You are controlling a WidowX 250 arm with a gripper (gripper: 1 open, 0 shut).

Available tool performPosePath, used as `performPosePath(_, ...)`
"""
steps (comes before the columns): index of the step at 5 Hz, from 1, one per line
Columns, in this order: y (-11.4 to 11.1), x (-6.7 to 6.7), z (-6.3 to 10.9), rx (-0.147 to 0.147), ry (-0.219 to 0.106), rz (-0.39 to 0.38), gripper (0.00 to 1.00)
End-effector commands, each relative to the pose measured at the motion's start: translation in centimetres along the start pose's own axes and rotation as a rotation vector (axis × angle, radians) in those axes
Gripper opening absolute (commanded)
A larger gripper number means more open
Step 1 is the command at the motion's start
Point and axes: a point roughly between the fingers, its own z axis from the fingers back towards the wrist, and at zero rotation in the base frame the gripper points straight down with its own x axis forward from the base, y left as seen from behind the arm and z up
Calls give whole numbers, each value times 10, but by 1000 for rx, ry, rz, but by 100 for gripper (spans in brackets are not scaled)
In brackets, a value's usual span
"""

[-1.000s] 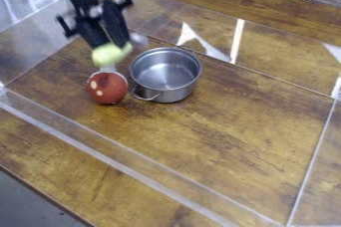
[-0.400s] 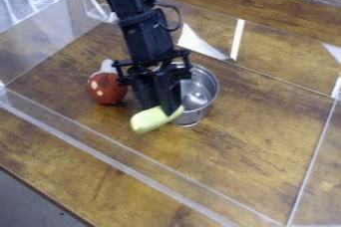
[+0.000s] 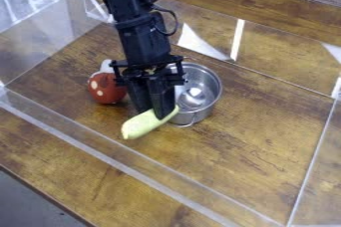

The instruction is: Move the green spoon to the right

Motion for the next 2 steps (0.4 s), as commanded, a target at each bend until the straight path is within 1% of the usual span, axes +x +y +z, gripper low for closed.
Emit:
performPosePath(1, -2, 5, 4, 29, -30, -19, 0)
performPosePath(2, -3, 8, 3, 39, -29, -30, 0)
